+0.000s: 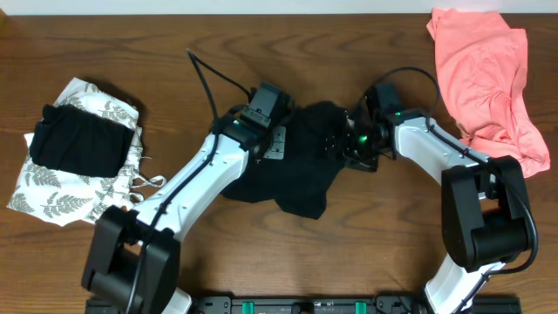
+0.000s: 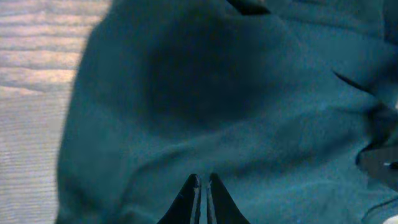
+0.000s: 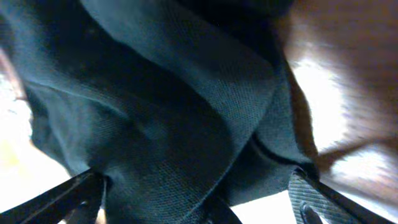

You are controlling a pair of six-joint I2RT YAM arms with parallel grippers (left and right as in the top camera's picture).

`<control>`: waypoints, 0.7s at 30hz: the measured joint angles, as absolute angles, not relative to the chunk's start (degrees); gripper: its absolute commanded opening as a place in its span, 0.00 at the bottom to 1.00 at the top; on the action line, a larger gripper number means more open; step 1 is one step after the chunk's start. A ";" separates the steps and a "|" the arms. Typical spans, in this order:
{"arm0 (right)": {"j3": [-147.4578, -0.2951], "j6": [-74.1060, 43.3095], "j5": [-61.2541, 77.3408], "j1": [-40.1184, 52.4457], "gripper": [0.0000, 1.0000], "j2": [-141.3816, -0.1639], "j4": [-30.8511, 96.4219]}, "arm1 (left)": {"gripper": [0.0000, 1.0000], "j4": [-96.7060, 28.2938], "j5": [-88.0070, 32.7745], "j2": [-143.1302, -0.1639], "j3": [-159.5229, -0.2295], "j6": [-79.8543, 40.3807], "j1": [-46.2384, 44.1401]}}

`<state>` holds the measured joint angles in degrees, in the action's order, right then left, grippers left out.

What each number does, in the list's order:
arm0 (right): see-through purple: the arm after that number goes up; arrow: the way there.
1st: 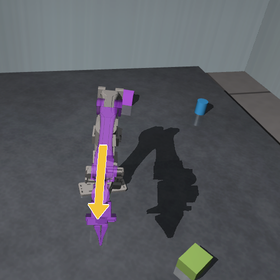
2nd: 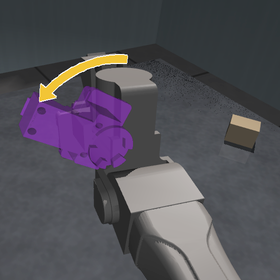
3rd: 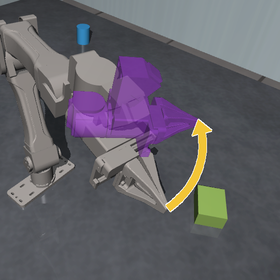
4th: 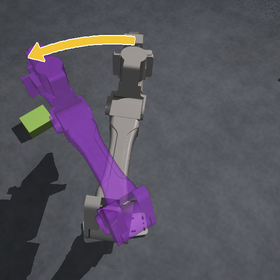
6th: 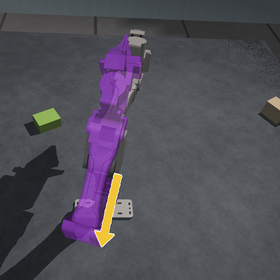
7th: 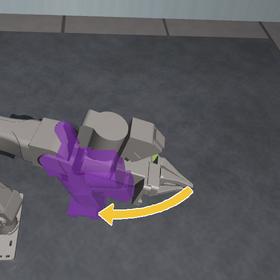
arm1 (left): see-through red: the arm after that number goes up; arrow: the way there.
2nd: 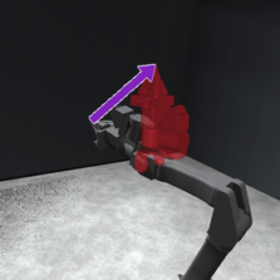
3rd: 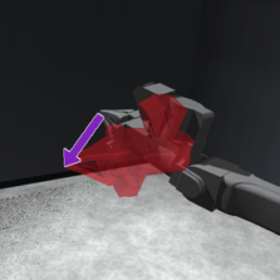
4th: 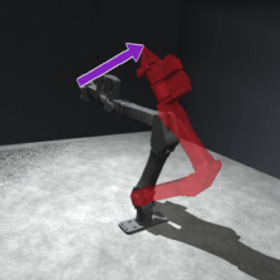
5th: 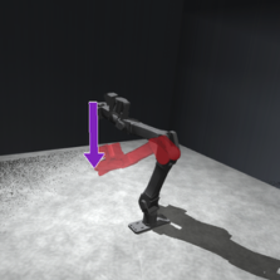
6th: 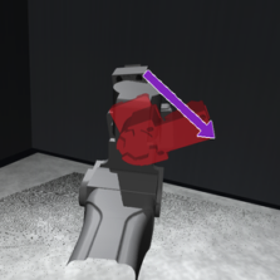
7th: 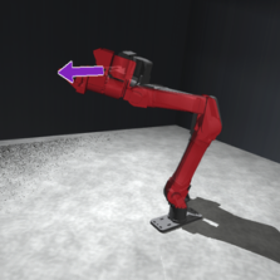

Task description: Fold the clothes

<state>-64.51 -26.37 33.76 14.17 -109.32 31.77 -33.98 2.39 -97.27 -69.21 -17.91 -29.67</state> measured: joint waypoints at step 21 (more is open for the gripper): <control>-63.94 -26.72 39.48 14.52 0.99 -109.80 38.09 | 0.07 -33.39 2.59 -103.02 -69.08 -17.74 -29.69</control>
<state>-63.94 -26.72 39.48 14.52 -109.80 38.09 -33.39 2.59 -103.02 -69.08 -17.74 -29.69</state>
